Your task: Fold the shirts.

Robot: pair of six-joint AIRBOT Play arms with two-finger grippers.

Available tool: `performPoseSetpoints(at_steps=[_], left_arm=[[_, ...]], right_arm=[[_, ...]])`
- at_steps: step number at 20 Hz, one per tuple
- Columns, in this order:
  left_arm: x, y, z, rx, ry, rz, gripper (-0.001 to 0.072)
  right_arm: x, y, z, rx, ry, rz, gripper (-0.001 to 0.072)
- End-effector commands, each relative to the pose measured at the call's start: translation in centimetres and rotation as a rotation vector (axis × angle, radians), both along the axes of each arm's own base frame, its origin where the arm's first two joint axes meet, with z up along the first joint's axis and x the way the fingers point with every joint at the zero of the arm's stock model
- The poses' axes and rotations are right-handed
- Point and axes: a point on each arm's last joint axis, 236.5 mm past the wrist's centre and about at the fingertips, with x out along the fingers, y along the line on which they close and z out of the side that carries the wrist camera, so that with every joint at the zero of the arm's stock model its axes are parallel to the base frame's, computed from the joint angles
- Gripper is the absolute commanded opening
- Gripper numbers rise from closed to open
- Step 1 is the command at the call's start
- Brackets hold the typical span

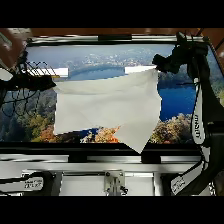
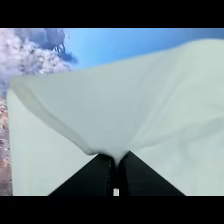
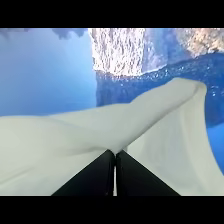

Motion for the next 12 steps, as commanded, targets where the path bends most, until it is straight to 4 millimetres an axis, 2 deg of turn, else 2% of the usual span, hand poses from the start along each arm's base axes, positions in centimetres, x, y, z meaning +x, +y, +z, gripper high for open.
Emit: performPoseSetpoints(at_steps=[1, 2, 3, 5, 7, 8, 10, 12], left_arm=[[-2.3, -1.1, -3.6, -0.042, 0.166, -0.058, 0.0219], [-3.1, -0.9, -3.0, -0.052, 0.198, -0.079, 0.0555], [-3.8, -0.5, -2.3, -0.061, 0.227, -0.097, 0.0717], [-5.6, 1.0, -0.7, -0.081, 0.289, -0.121, 0.0713], [-8.1, 2.8, 0.0, -0.100, 0.371, -0.129, 0.0701], [-9.7, 3.9, -0.3, -0.102, 0.419, -0.119, 0.0699], [-12.6, 4.7, -1.6, -0.137, 0.487, -0.092, 0.0636], [-15.6, 4.7, -4.3, -0.160, 0.514, -0.056, 0.0637]], right_arm=[[-1.5, 1.1, -1.5, 0.066, 0.097, -0.008, 0.0336], [-2.1, 1.0, -0.6, 0.072, 0.104, -0.002, 0.0561], [-2.9, 0.6, 0.4, 0.070, 0.113, -0.001, 0.0583], [-5.3, -0.4, 2.2, 0.011, 0.139, 0.053, 0.0583], [-8.7, -2.5, 2.6, -0.079, 0.232, 0.107, 0.0582], [-10.7, -3.7, 2.3, -0.106, 0.310, 0.123, 0.0582], [-14.6, -5.3, 1.5, -0.106, 0.465, 0.159, 0.0582], [-17.0, -6.6, 0.9, -0.091, 0.550, 0.155, 0.0581]])
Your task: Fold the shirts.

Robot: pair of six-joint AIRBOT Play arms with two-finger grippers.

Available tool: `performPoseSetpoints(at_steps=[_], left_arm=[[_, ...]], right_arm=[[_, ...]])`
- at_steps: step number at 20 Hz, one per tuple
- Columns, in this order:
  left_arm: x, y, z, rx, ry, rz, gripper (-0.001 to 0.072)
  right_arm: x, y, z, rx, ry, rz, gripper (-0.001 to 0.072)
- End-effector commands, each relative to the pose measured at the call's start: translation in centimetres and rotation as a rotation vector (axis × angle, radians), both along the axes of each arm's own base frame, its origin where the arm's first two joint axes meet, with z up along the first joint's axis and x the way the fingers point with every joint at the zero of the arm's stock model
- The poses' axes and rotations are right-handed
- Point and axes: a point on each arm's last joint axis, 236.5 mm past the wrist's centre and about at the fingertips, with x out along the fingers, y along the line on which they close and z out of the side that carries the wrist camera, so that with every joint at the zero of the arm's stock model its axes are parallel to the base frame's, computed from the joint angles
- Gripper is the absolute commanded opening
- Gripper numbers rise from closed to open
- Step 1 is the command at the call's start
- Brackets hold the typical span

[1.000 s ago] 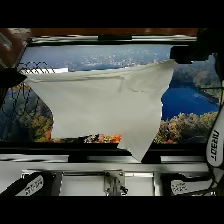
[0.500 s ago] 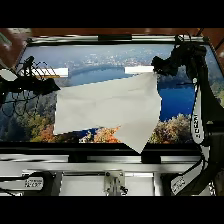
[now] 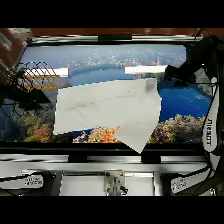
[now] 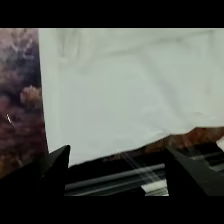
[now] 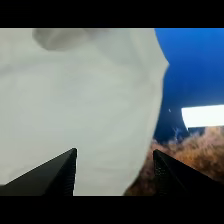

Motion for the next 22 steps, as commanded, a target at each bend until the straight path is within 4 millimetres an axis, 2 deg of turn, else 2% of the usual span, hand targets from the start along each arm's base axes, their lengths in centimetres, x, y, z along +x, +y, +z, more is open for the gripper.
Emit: performPoseSetpoints(at_steps=[1, 4, 6, 11, 15, 18, 19, 20, 21, 22], left_arm=[[-5.9, 0.6, -3.7, -0.034, 0.095, 0.035, 0.0637], [-9.5, 0.3, -7.3, -0.089, 0.154, 0.071, 0.0638], [-10.0, 0.7, -8.6, -0.109, 0.155, 0.126, 0.0638], [-9.2, 0.7, -10.2, -0.082, 0.142, 0.140, 0.0637], [-9.4, -1.2, -12.1, -0.094, 0.198, 0.086, 0.0637], [-7.6, -2.7, -12.5, -0.090, 0.148, 0.087, 0.0635], [-7.2, -3.4, -12.5, -0.094, 0.134, 0.082, 0.0614], [-7.0, -4.0, -12.5, -0.092, 0.127, 0.067, 0.0560], [-7.0, -4.6, -12.5, -0.090, 0.127, 0.049, 0.0466], [-7.2, -5.0, -12.5, -0.091, 0.130, 0.033, 0.0301]], right_arm=[[-5.6, -2.2, -0.6, -0.006, 0.189, 0.026, 0.0581], [-6.7, -2.1, -1.5, 0.033, 0.204, 0.013, 0.0581], [-7.2, -2.0, -2.6, 0.046, 0.226, 0.011, 0.0582], [-7.4, -1.7, -4.6, 0.060, 0.241, 0.014, 0.0582], [-7.9, -1.6, -5.1, 0.063, 0.258, 0.032, 0.0581], [-7.9, -1.6, -5.1, 0.062, 0.258, 0.034, 0.0581], [-7.9, -1.6, -5.1, 0.062, 0.258, 0.034, 0.0582], [-7.9, -1.6, -5.1, 0.060, 0.258, 0.034, 0.0582], [-8.0, -1.8, -5.2, 0.053, 0.260, 0.033, 0.0582], [-8.0, -2.1, -5.3, 0.040, 0.263, 0.033, 0.0581]])
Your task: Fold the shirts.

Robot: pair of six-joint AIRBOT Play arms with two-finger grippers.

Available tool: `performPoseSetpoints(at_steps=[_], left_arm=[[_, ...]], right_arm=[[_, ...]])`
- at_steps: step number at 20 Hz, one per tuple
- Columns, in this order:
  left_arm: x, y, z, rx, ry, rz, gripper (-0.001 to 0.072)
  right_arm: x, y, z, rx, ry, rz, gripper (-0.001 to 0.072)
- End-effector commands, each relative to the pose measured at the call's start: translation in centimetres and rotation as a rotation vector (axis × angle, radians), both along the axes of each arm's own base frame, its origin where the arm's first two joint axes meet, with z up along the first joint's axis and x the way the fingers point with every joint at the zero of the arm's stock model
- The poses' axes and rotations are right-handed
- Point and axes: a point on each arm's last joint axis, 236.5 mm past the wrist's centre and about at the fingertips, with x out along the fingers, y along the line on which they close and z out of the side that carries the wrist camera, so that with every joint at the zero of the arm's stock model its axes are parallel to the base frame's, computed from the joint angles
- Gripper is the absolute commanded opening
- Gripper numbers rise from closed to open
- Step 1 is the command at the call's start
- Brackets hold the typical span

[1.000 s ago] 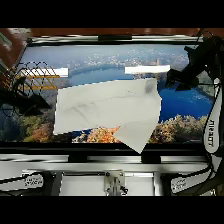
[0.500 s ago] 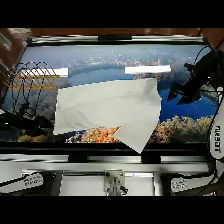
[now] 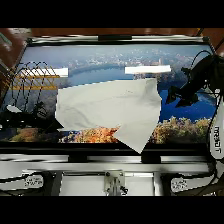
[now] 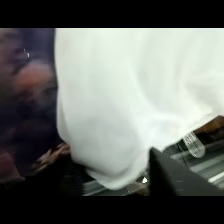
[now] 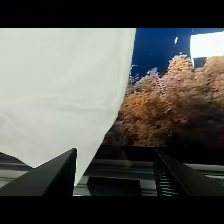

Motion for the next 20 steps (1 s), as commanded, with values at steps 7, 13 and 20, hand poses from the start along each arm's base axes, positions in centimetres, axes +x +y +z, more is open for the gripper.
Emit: performPoseSetpoints(at_steps=[7, 13, 20], left_arm=[[0.2, -1.6, 1.3, -0.015, -0.041, -0.052, 0.0039], [0.8, -1.5, 3.0, 0.005, -0.103, -0.053, 0.0039], [1.2, -1.4, 4.4, 0.020, -0.153, -0.063, 0.0040]], right_arm=[[-3.7, 2.5, -7.1, 0.092, 0.076, -0.053, 0.0582], [-5.4, 4.5, -11.8, 0.154, 0.094, -0.157, 0.0581], [-3.3, 6.5, -12.8, 0.130, -0.012, -0.138, 0.0129]])
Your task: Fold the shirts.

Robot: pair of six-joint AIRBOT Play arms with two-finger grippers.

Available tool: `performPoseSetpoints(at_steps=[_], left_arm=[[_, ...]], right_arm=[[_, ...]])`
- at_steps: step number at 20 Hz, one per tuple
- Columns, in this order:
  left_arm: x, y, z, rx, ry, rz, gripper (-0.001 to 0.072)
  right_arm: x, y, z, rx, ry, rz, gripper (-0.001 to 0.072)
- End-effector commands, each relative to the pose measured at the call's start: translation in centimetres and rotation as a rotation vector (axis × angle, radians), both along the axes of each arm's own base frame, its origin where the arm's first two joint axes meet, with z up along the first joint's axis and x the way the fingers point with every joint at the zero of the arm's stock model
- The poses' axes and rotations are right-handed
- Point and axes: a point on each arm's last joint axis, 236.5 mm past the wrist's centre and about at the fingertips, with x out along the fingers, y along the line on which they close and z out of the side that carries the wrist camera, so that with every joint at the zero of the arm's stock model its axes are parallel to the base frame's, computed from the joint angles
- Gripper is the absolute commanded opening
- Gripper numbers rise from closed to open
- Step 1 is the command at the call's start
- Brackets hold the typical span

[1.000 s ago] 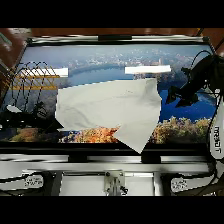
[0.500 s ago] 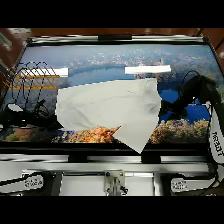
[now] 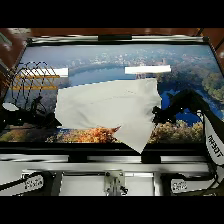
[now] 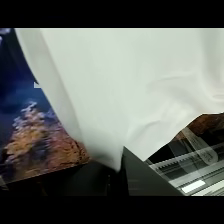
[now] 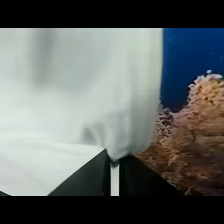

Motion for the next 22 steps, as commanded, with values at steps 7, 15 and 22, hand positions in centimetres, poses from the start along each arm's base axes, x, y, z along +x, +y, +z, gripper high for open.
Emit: performPoseSetpoints(at_steps=[7, 15, 22], left_arm=[[6.9, 2.0, 14.3, 0.130, -0.435, -0.012, 0.0038], [-10.0, -0.9, 66.4, 0.491, -1.882, 0.196, 0.0039], [-20.2, -4.8, 65.5, 0.425, -1.858, 0.185, 0.0039]], right_arm=[[7.8, 1.9, 14.5, -0.030, -0.581, 0.154, 0.0062], [-7.1, -0.2, 69.3, -0.314, -2.081, 0.016, 0.0063], [-18.4, -1.7, 70.4, -0.387, -2.079, -0.061, 0.0063]])
